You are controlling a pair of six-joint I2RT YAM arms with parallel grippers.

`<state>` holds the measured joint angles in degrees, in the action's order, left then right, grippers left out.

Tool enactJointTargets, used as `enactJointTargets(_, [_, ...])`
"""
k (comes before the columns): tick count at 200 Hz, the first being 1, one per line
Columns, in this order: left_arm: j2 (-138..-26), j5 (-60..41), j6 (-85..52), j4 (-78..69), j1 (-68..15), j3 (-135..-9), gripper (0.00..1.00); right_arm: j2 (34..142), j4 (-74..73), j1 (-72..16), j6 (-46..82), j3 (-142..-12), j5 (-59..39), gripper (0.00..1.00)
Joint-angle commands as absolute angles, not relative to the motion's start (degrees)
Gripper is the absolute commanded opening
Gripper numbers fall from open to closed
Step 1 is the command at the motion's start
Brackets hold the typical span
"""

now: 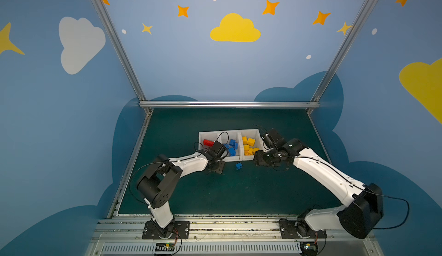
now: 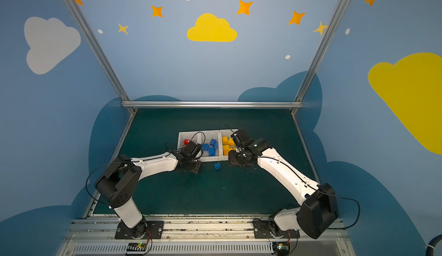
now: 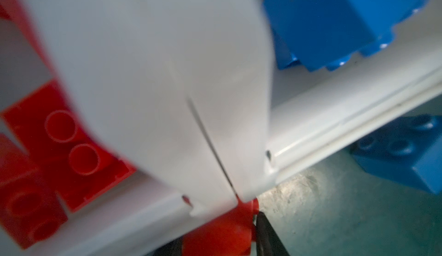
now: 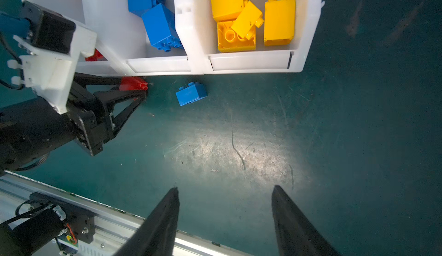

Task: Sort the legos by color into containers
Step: 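Lower the left gripper onto the red brick while the right gripper approaches the blue brick, then lift the red brick with the left gripper into the red compartment and release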

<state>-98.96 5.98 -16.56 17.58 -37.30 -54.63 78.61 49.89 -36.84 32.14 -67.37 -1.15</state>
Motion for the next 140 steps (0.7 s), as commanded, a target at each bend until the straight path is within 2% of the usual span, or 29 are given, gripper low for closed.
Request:
enactJointTargets(1, [-94.95,4.25,-17.46,19.78,-37.95,-51.95,0.37,78.28,50.54,-36.67,31.99,-67.99,-0.97,0.62])
enactJointTargets(57, [-82.82,2.87,-18.90,23.30,-36.98,-50.40,0.38,77.62,49.86,-36.67,32.39,-66.54,-0.64,0.62])
enactJointTargets(88, [-78.22,3.32,-19.15,21.34,-32.35,-50.92,0.40,77.45,49.83,-36.66,32.43,-66.61,-0.87,0.62])
enactJointTargets(140, [-85.98,0.88,-15.48,20.92,-24.55,-57.32,0.40,76.18,49.99,-36.65,33.19,-66.10,-1.24,0.61])
